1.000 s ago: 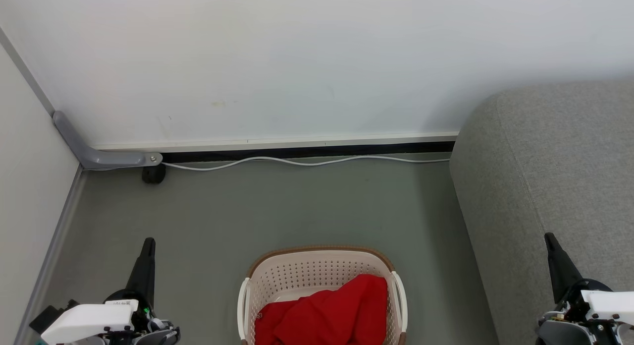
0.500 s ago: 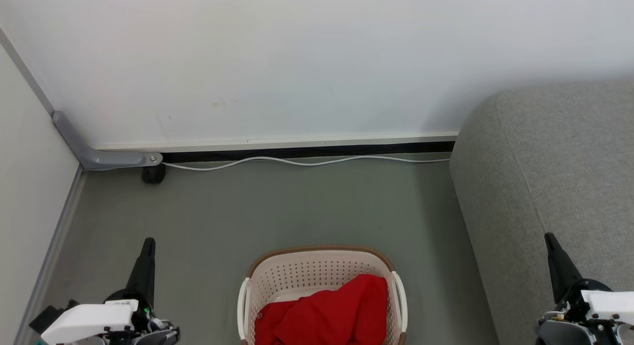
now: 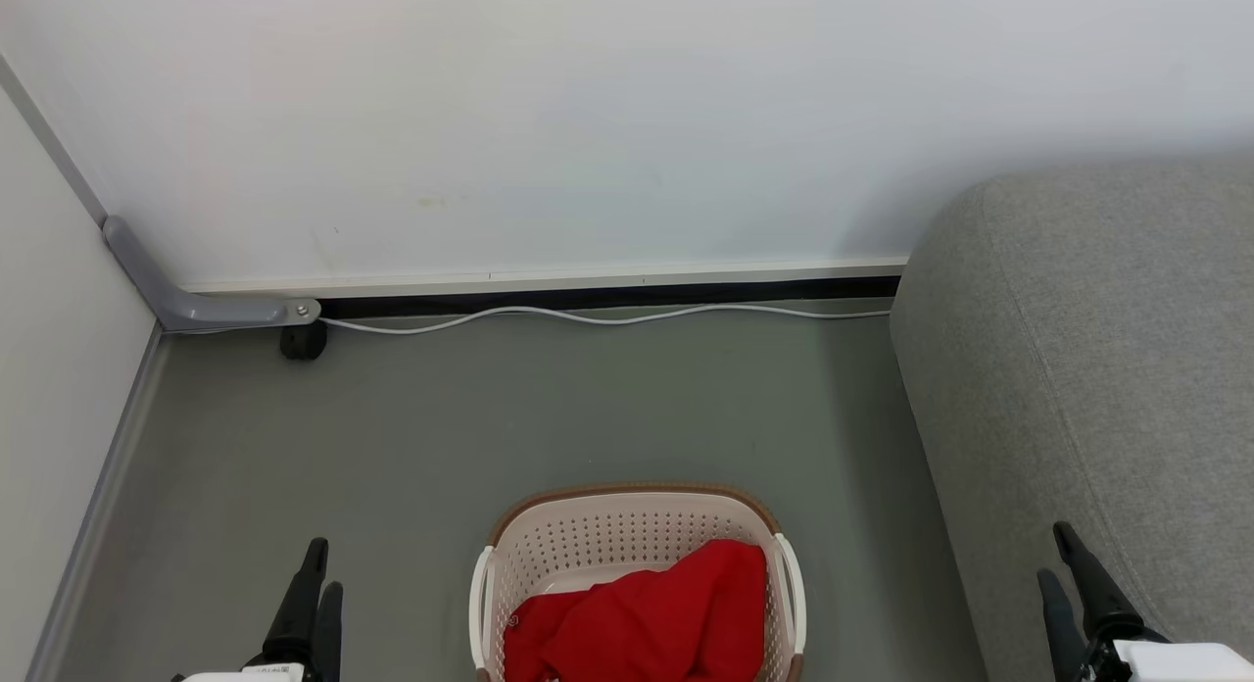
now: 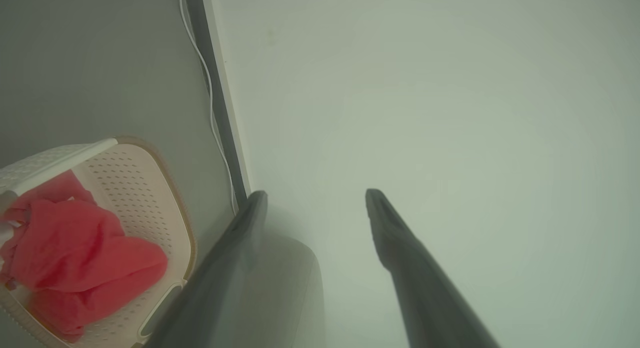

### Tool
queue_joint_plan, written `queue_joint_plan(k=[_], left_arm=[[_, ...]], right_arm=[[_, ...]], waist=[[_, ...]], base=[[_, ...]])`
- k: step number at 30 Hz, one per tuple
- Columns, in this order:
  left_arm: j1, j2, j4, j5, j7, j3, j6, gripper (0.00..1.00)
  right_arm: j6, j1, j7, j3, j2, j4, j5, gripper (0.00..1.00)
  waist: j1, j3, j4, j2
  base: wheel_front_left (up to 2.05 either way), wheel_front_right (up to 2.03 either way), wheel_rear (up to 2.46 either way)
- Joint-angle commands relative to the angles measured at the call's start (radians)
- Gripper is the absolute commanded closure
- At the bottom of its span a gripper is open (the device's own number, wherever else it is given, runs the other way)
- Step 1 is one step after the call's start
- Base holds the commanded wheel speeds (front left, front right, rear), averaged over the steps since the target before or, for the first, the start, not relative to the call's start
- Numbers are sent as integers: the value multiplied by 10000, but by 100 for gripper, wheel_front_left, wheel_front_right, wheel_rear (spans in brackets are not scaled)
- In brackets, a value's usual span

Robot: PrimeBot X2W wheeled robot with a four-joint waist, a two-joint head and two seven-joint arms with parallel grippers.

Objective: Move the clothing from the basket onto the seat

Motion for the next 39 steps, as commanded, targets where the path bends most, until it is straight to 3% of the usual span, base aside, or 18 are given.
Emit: queue_joint_plan(k=[1,5,10,18,39], left_arm=[[-370,87,-244,19,-40,1,-4,0],[-523,110,-225,70,-147,-55,-6,0],[-651,152,-197,150,-304,-157,-10,0],[-940,270,-163,460,-559,-346,-15,0],[-1553,406,-63,2792,-1177,-442,-30,0]], right_arm=[[4,-331,-46,31,-114,-235,-34,0],[5,-484,-148,143,-144,-237,-80,0],[5,-635,-298,336,-210,-219,-153,0],[7,-968,-567,684,-358,-161,-410,0],[9,-1738,-1185,908,-462,161,-2646,0]], waist=[[1,22,0,-1],[22,13,-4,-1],[1,16,-16,-1],[0,63,-27,-1],[0,151,-72,-1]], base=[[0,0,0],[0,0,0],[0,0,0],[0,0,0],[0,0,0]])
